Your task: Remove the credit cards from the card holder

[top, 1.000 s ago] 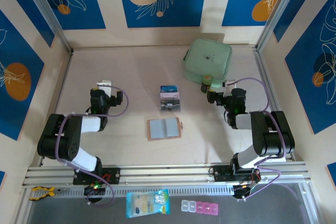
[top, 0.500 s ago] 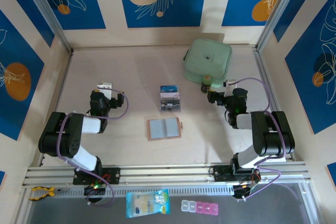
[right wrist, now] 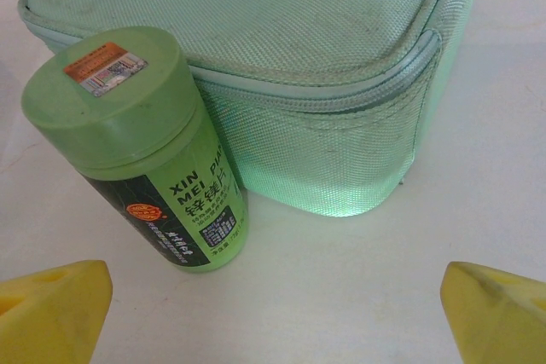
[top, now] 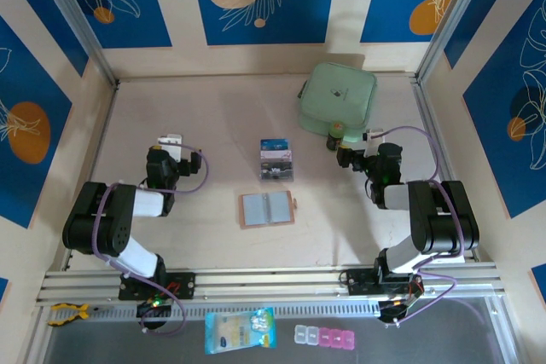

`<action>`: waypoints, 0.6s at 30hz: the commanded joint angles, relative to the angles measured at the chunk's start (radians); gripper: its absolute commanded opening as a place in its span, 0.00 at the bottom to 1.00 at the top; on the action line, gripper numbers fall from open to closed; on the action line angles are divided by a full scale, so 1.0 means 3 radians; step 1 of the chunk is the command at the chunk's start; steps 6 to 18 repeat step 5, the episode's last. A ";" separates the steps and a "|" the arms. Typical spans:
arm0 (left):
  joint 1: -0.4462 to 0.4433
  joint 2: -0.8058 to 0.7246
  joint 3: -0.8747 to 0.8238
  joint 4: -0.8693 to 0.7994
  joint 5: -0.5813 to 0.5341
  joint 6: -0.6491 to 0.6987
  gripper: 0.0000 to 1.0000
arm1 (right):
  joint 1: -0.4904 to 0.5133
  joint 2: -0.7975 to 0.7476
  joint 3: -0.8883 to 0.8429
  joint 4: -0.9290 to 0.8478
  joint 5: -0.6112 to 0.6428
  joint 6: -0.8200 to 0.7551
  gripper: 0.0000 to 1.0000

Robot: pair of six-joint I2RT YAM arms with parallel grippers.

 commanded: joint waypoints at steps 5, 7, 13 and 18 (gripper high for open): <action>0.0036 0.0013 -0.0034 0.0130 0.0071 0.0058 1.00 | -0.0016 0.0001 0.0055 0.0071 -0.0075 0.0033 0.99; 0.0036 0.0013 -0.0034 0.0130 0.0071 0.0058 1.00 | -0.0016 0.0001 0.0055 0.0071 -0.0075 0.0033 0.99; 0.0036 0.0013 -0.0034 0.0130 0.0071 0.0058 1.00 | -0.0016 0.0001 0.0055 0.0071 -0.0075 0.0033 0.99; 0.0036 0.0013 -0.0034 0.0130 0.0071 0.0058 1.00 | -0.0016 0.0001 0.0055 0.0071 -0.0075 0.0033 0.99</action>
